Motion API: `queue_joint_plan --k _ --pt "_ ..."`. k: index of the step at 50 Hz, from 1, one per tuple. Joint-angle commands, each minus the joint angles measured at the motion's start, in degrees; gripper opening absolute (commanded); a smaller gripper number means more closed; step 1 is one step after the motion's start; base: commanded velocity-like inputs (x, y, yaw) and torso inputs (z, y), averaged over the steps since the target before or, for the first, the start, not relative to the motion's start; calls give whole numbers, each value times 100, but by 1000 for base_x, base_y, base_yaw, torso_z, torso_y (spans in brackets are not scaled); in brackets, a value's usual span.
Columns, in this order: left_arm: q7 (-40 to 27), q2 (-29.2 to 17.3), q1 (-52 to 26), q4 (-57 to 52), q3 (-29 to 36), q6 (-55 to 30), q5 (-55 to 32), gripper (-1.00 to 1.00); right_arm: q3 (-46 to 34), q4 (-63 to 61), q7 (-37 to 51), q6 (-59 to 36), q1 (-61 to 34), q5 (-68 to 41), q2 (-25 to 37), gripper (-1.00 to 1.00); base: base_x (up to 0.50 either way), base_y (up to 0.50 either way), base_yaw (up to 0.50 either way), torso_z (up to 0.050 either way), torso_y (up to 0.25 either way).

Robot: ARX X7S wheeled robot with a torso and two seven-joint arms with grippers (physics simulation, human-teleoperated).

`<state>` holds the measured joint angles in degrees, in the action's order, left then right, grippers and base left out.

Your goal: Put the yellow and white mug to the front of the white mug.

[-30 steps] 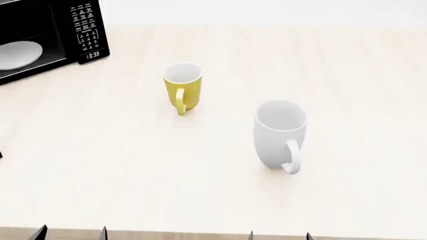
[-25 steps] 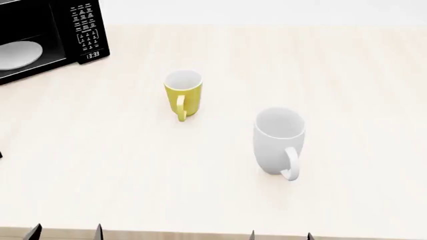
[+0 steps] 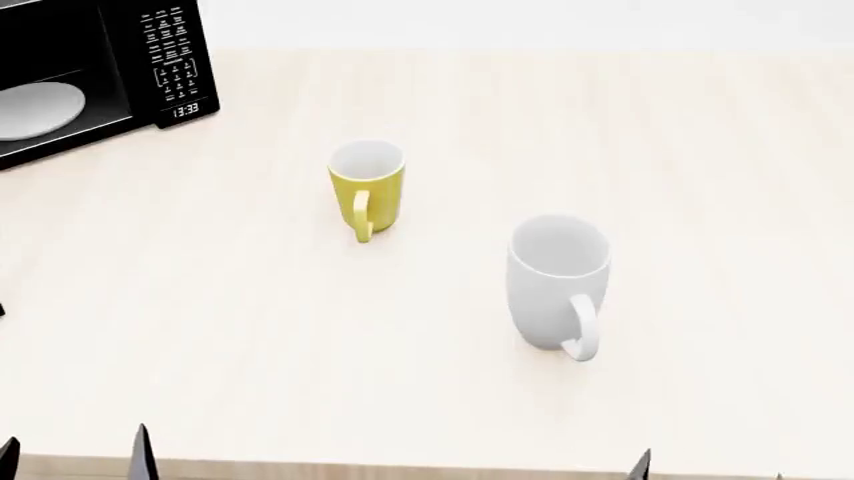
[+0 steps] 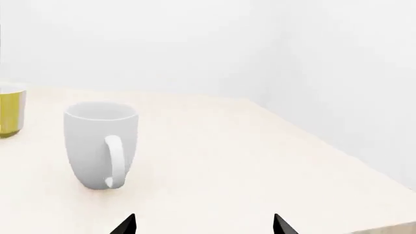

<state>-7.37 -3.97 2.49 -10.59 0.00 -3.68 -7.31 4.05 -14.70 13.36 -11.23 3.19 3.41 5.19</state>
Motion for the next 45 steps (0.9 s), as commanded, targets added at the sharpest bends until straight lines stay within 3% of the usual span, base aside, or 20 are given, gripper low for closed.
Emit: queue_joint_plan --k 1,9,16,20,45 --pt "14 -177 -20 -247 128 -83 -205 100 1040 -1027 478 -562 476 -169 321 100 0 0 0 0 0" --pt "42 -272 -107 -294 243 -231 -310 100 1964 -1391 627 -562 941 -590 358 100 0 0 0 0 0" --pt "32 -337 -137 -439 242 -343 -458 100 1973 -1400 684 -469 968 -589 367 100 0 0 0 0 0" --pt "19 -358 -129 -434 222 -264 -499 100 1813 -1319 508 120 1085 -579 426 100 57 -20 0 0 0" --pt "95 -550 -63 -420 426 -110 -567 100 1743 -1295 417 711 1193 -810 497 100 479 -181 0 0 0"
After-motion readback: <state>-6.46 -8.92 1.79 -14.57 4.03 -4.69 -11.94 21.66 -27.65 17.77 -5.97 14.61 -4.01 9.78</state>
